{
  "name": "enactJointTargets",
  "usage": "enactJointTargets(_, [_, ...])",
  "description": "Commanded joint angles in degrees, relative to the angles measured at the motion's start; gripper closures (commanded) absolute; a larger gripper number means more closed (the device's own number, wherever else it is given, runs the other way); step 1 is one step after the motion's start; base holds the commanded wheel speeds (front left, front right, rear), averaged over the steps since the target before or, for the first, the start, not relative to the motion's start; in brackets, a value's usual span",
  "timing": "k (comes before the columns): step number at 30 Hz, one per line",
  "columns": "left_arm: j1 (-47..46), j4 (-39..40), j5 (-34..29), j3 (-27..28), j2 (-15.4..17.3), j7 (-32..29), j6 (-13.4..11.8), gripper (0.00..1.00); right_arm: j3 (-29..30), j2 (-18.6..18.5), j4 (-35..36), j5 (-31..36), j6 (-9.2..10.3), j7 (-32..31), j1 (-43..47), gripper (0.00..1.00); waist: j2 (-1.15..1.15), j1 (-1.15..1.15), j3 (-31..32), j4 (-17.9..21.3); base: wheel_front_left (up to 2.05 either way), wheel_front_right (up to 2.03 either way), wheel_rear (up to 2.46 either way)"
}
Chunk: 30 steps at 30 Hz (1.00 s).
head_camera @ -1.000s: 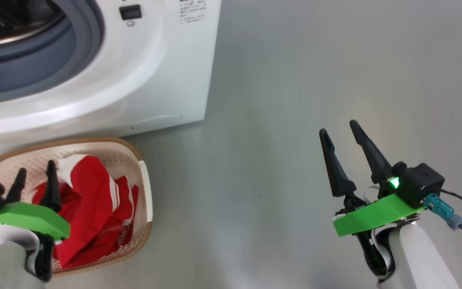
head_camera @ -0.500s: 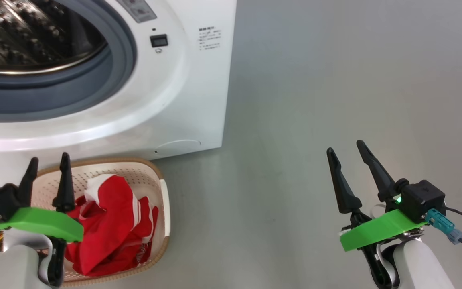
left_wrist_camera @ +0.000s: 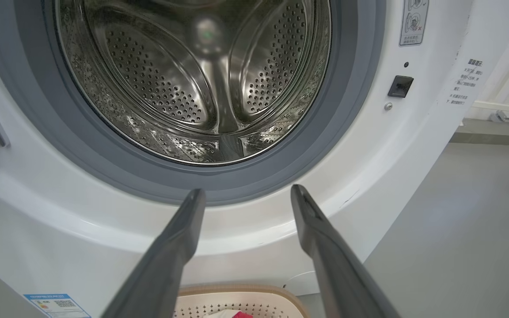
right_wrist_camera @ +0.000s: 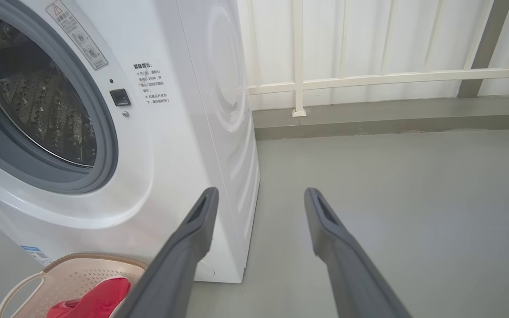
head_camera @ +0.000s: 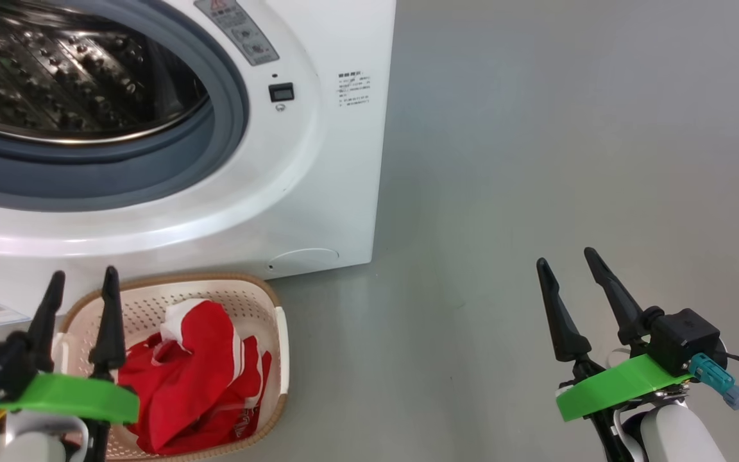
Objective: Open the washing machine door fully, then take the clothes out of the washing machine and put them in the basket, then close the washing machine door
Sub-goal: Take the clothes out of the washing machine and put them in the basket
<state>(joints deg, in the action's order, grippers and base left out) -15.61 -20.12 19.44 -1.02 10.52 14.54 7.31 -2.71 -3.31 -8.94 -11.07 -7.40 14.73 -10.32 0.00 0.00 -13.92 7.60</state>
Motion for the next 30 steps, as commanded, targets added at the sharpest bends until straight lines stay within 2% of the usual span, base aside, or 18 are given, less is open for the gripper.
enactJointTargets(1, [1.02,2.38,-0.93,2.38,1.12,0.46,0.18,0.00,-0.86,-0.22,1.54,0.04,-0.09,0.27,0.59,0.00,0.00,0.00,0.71,-0.27,0.00,0.00,0.00])
enactJointTargets(20, [11.63,11.39,-3.20,6.80,-1.97,0.46,0.18,0.00,0.80,-1.61,2.03,-0.29,-0.09,0.27,3.73,0.00,0.00,0.00,4.17,-1.95,0.00,0.00,0.00])
enactJointTargets(30, [13.01,12.42,-3.28,7.62,-3.03,0.46,0.18,0.00,1.46,-1.48,2.28,-0.24,-0.09,0.27,4.35,0.00,0.00,0.00,4.27,-1.94,0.00,0.00,0.00])
